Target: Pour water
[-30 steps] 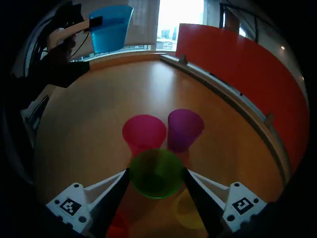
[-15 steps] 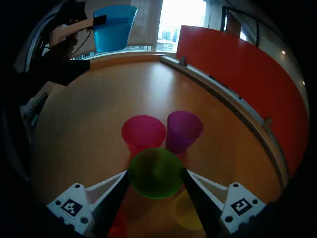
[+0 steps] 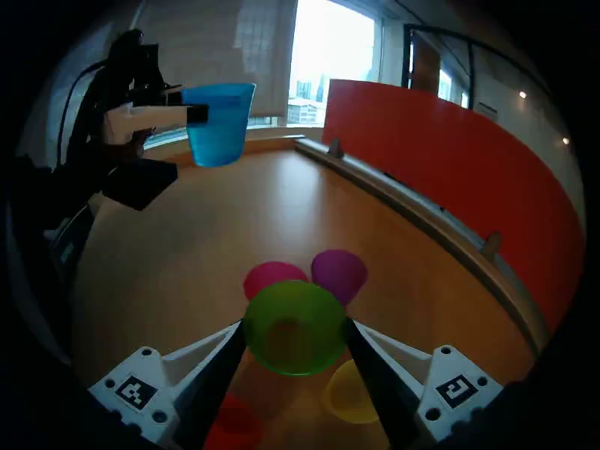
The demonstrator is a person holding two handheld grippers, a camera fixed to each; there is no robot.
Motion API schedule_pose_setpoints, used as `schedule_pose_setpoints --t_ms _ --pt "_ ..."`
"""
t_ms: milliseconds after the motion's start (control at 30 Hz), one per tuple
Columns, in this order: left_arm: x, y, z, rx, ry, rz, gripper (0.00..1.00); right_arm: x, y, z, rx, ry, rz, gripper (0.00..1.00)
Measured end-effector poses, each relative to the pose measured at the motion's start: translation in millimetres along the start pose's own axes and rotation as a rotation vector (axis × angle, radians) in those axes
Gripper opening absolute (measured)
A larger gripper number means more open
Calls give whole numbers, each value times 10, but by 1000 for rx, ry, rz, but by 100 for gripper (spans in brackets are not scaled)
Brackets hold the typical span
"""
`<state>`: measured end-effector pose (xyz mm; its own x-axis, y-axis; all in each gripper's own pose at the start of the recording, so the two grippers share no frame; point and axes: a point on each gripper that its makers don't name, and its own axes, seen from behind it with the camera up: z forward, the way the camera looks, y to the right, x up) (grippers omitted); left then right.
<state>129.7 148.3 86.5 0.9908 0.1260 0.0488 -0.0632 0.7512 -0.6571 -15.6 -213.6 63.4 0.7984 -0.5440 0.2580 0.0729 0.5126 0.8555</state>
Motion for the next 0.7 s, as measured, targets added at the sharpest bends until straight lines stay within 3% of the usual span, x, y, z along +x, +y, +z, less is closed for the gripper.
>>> schedule_pose_setpoints --t_ms 700 --pt "151 158 -64 1 11 12 85 587 -46 -574 -63 227 43 95"
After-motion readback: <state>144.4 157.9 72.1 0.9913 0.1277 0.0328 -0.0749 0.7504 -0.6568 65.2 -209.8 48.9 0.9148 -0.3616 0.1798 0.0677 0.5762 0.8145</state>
